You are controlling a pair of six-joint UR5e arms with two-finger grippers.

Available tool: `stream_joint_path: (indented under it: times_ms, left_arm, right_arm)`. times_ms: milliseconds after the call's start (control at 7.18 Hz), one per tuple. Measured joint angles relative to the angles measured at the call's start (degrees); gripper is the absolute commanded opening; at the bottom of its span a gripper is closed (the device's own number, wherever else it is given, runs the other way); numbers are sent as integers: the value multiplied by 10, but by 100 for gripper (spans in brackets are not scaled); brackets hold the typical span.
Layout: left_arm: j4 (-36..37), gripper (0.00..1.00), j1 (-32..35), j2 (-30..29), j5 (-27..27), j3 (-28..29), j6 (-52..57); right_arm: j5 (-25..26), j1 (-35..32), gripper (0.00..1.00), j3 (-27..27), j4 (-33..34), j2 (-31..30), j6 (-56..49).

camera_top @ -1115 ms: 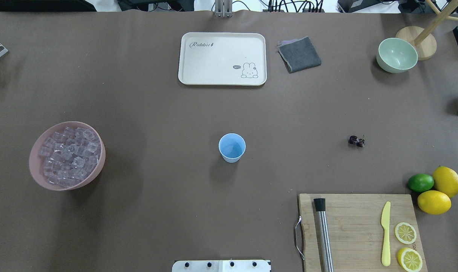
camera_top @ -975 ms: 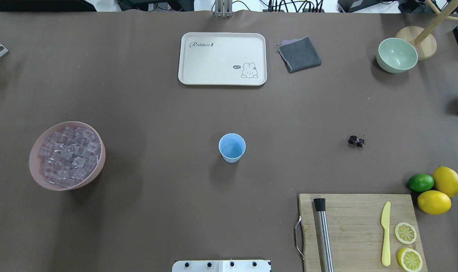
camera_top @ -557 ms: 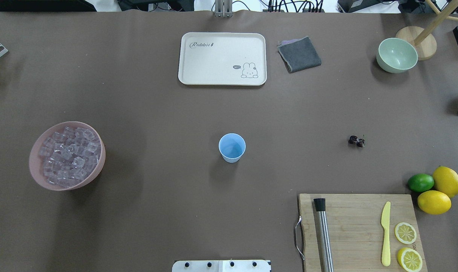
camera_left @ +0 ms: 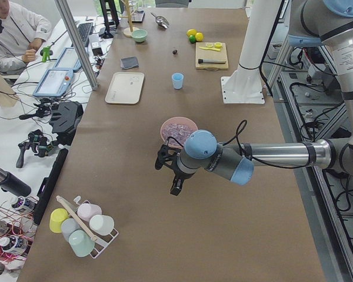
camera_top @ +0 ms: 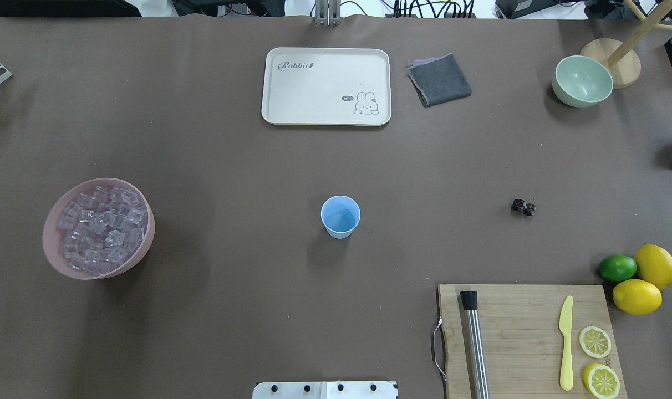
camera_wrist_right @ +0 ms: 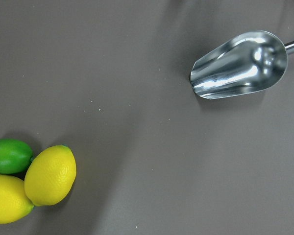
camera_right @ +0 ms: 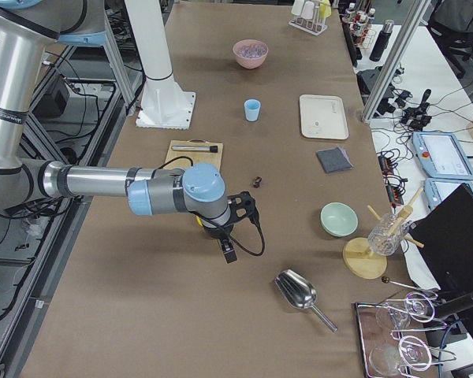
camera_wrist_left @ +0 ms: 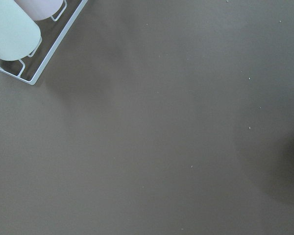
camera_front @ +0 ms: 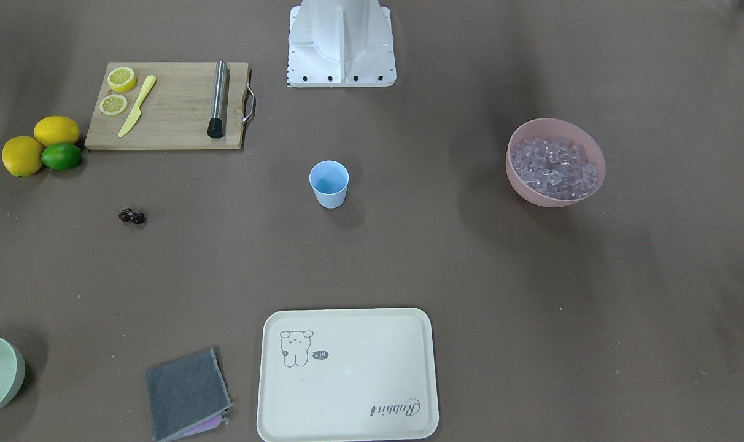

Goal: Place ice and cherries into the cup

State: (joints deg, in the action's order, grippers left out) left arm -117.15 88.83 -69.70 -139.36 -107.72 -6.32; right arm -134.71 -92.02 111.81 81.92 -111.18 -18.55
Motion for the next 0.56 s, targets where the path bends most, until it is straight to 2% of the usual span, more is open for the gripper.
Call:
stream_joint_path:
  times_ms: [557]
  left_arm:
    - [-1,98,-1,-2,4,2,-9]
  right_arm:
    - [-23,0,100,-1,1,-3,-1]
